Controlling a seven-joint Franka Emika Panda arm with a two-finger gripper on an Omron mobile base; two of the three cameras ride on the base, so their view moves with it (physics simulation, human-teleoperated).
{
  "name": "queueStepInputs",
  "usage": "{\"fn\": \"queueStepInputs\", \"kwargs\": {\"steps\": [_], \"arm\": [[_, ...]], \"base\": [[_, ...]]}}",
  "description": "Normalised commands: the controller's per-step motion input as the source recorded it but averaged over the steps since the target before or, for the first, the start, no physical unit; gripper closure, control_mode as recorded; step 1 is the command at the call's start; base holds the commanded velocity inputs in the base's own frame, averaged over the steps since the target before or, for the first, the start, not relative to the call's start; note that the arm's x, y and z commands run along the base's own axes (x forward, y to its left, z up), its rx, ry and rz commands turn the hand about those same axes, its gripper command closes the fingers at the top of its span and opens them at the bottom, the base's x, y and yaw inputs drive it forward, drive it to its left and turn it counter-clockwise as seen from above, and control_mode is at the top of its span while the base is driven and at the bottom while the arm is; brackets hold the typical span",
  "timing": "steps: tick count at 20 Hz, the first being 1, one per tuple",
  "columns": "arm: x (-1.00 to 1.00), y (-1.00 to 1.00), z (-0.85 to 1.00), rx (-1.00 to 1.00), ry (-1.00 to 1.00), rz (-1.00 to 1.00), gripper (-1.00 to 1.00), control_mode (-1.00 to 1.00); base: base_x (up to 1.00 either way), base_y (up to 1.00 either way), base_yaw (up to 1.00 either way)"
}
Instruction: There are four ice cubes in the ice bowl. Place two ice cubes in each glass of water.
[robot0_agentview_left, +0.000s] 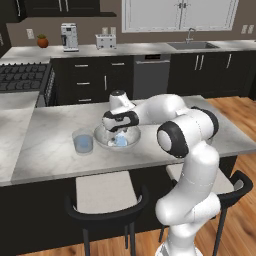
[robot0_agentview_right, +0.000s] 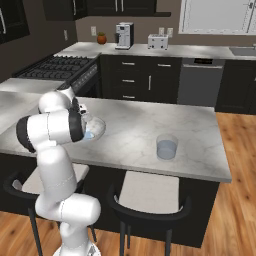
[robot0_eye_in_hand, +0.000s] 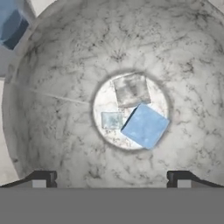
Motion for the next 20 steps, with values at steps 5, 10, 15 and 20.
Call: {"fn": "queueStepInputs", "kwargs": {"steps": [5, 10, 15, 20], "arm": [[0.28, 0.0, -0.32, -0.03, 0.0, 0.0, -1.0, -1.0], [0.24, 0.0, -0.25, 0.0, 0.0, 0.0, -1.0, -1.0], [0.18, 0.02, -0.27, 0.0, 0.0, 0.0, -1.0, -1.0], [0.21, 0.14, -0.18, 0.0, 0.0, 0.0, -1.0, -1.0]], "base": [[0.0, 0.0, 0.0], [0.0, 0.0, 0.0], [0.0, 0.0, 0.0], [0.0, 0.0, 0.0]]}}
